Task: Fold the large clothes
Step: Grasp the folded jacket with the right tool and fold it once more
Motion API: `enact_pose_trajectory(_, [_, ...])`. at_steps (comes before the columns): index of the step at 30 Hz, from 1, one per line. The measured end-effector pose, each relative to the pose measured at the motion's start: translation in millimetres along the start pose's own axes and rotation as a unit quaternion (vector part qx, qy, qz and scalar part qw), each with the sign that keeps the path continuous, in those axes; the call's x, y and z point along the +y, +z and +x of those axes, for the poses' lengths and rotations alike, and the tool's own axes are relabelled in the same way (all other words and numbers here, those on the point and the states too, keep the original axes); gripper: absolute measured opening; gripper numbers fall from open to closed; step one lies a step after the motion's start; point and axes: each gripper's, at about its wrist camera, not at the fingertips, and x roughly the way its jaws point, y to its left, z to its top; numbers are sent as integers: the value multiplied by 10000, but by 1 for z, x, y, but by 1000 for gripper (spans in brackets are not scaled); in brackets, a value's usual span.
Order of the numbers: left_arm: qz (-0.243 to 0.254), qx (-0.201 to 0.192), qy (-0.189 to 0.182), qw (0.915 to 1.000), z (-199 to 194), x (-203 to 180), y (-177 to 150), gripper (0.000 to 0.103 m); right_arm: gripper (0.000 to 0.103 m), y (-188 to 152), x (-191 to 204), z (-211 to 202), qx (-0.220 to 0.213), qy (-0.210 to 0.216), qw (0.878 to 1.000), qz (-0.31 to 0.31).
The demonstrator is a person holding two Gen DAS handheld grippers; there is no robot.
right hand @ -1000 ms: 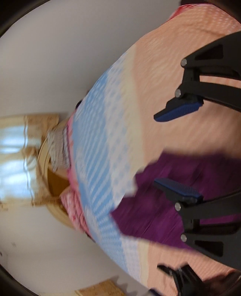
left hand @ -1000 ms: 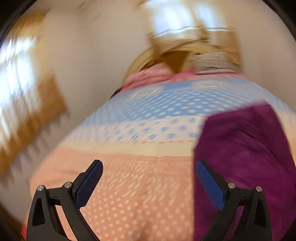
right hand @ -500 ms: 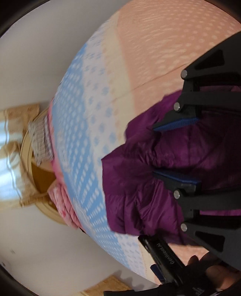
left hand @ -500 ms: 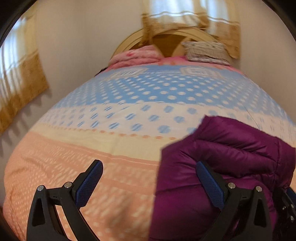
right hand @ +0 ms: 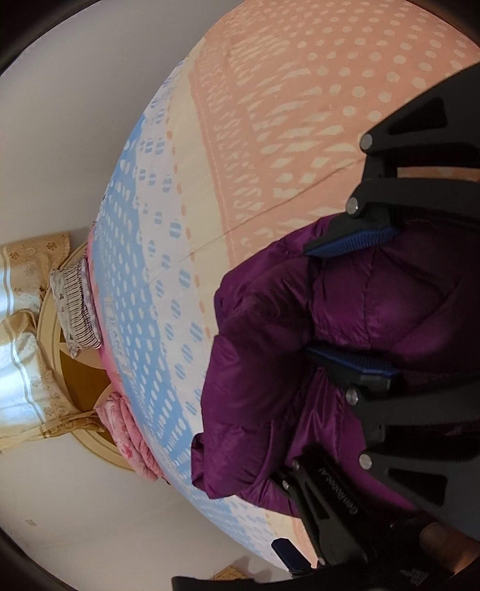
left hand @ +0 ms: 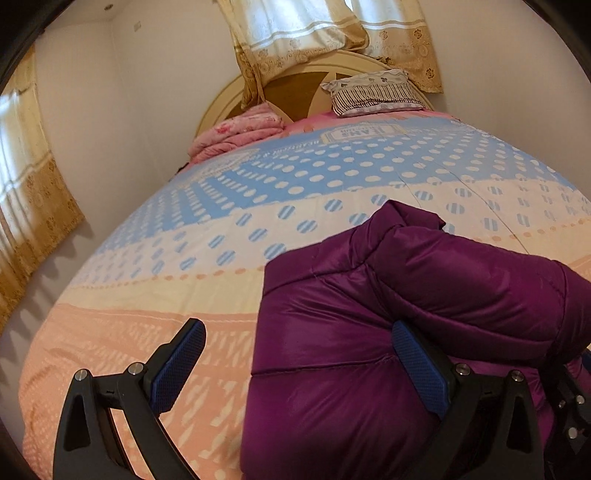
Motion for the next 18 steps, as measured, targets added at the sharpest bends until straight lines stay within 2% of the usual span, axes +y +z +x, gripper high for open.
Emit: enact_pose_trajectory(18, [-29, 83, -197, 9998, 9, -2, -8, 101, 52, -8, 6, 12, 116, -286, 9994, -172])
